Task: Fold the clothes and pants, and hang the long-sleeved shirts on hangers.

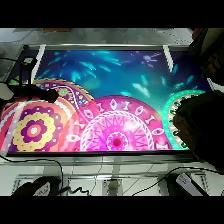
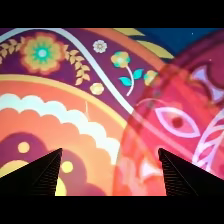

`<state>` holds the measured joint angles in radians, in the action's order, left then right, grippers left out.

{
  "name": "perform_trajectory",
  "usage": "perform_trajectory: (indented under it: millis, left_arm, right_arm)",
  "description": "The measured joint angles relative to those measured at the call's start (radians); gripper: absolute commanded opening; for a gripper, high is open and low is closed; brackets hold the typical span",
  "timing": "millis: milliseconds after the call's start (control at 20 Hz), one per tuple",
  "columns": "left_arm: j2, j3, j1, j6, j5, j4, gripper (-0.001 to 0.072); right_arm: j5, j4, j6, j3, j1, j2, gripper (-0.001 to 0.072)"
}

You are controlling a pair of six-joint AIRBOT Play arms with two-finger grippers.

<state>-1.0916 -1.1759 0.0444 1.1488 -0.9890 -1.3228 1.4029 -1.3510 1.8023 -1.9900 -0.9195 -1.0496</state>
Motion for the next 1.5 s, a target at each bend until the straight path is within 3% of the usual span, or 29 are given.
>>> perform_trajectory:
  millis: [250, 550, 600, 650, 700, 750, 800, 1350, 1500]
  left_arm:
    - [0.0, 0.0, 0.0, 0.0, 0.0, 0.0, 0.069]
    - [0.0, 0.0, 0.0, 0.0, 0.0, 0.0, 0.069]
    - [0.0, 0.0, 0.0, 0.0, 0.0, 0.0, 0.069]
    - [0.0, 0.0, 0.0, 0.0, 0.0, 0.0, 0.069]
    - [0.0, 0.0, 0.0, 0.0, 0.0, 0.0, 0.069]
    - [0.0, 0.0, 0.0, 0.0, 0.0, 0.0, 0.069]
    - [0.0, 0.0, 0.0, 0.0, 0.0, 0.0, 0.069]
    - [0.0, 0.0, 0.0, 0.0, 0.0, 0.0, 0.069]
    - [0.0, 0.0, 0.0, 0.0, 0.0, 0.0, 0.069]
  right_arm:
    - [0.115, 0.033, 0.098, 0.0, -0.057, 0.019, 0.0025]
    - [0.13, 0.297, 0.302, 0.0, -0.068, 0.023, 0.0029]
    - [0.114, 0.342, 0.338, 0.0, -0.069, 0.023, 0.0076]
    - [0.107, 0.375, 0.364, 0.0, -0.07, 0.023, 0.0229]
    - [0.097, 0.403, 0.384, 0.0, -0.07, 0.023, 0.047]
    - [0.093, 0.423, 0.399, 0.0, -0.07, 0.023, 0.0666]
    - [0.092, 0.436, 0.41, 0.0, -0.07, 0.021, 0.0688]
    - [0.089, 0.481, 0.422, 0.001, -0.07, 0.016, 0.0659]
    - [0.111, 0.455, 0.289, 0.006, -0.067, -0.001, 0.0167]
